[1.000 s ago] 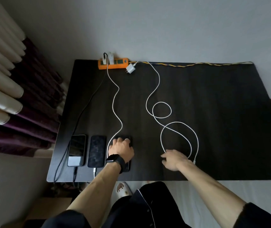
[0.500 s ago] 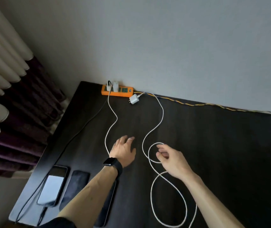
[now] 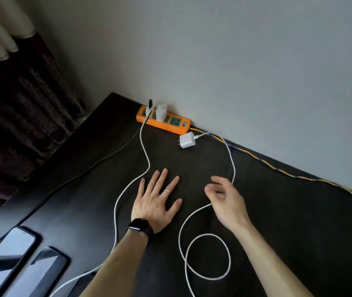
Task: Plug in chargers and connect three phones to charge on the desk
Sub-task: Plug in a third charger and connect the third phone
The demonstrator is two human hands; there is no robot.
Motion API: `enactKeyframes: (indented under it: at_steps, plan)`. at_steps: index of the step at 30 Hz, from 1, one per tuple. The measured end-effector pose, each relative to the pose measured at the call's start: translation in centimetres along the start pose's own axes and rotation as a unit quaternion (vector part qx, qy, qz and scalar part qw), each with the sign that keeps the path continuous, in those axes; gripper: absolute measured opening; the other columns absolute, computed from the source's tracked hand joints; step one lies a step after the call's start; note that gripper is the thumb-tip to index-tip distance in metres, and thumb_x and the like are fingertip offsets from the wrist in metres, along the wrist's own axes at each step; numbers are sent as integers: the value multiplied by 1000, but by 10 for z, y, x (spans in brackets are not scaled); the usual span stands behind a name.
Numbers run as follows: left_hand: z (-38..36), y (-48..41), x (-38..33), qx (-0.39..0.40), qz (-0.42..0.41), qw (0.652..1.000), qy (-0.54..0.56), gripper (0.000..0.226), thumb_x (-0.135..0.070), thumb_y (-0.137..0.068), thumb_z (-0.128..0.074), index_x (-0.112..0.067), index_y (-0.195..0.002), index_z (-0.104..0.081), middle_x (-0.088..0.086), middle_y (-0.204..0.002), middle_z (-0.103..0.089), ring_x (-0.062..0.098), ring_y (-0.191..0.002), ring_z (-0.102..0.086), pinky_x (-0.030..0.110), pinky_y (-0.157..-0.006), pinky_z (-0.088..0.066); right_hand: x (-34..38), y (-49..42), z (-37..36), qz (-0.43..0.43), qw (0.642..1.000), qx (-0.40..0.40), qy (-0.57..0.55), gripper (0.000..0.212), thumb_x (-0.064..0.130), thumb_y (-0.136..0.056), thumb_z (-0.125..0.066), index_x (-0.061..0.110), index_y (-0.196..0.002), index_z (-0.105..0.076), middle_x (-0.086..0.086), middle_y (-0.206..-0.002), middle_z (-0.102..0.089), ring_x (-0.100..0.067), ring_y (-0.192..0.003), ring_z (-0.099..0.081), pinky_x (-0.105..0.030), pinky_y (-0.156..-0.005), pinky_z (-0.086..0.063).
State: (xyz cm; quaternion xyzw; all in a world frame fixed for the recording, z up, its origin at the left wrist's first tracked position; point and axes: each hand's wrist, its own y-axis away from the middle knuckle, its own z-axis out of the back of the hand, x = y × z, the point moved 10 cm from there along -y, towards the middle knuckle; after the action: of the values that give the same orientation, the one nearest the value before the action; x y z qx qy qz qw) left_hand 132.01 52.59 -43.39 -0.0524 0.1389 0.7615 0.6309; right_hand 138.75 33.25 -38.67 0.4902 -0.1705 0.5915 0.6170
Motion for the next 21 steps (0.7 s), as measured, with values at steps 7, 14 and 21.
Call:
enactKeyframes:
  at_steps: [7,14,21]
  plan:
    - [-1,-4,10,-15,18,1000,21,63,-68,-94,-17,-53,-152,3,-16,-164,16,7,-149,22,43,-122,11,25,-97,-41,-55,990,2,-128,63,41,-87,-73,24,-140,-45,4,-123,-64,-9,-94,-71,-39,-90,-59]
    - [-11,-6,10,7,20,999,48,61,-66,-95,-18,-54,-151,3,-16,-163,17,7,-148,23,44,-123,10,46,-126,-47,-94,991,-76,-62,64,59,-83,-68,22,-133,-52,3,-115,-67,-11,-68,-75,-29,-62,-62]
    - [-9,-3,14,21,21,997,70,60,-65,-96,-19,-55,-151,3,-16,-163,19,7,-148,25,44,-123,10,35,-117,-65,-208,933,35,-293,37,27,-91,-70,15,-125,-60,-10,-115,-66,-23,-98,-68,-37,-74,-57]
